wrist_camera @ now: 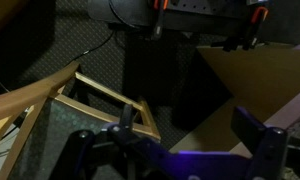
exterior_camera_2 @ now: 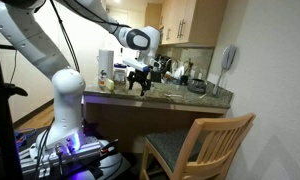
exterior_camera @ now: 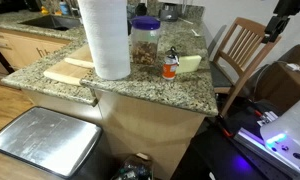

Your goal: Move the keys closer to the green and white object

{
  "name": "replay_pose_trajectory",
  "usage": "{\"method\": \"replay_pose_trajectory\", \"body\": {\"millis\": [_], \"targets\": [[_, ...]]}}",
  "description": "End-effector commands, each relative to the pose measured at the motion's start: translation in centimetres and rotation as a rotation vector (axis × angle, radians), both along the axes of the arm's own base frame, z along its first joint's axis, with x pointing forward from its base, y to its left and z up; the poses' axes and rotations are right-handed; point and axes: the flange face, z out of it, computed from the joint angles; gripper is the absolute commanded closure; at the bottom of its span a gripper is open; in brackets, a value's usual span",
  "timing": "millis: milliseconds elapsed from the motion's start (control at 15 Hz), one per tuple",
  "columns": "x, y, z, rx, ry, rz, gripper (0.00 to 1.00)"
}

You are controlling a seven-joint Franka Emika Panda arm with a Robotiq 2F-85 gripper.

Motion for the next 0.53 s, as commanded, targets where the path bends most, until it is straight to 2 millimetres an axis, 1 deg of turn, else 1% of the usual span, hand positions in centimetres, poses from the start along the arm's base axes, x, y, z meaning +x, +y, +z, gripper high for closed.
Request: {"method": "replay_pose_trajectory", "body": {"millis": [0,133,267,467], "targets": [[0.0,0.0,0.0,0.000,0.000,0.000,0.00],[1.3,3.1,0.9,-0.001,-0.025,0.105,0.00],[1.8,6.9,3.8,-0.036,-0.088,0.211,0.00],[1.9,13.1,9.3,-0.051,-0.201,0.347,0.00]]}}
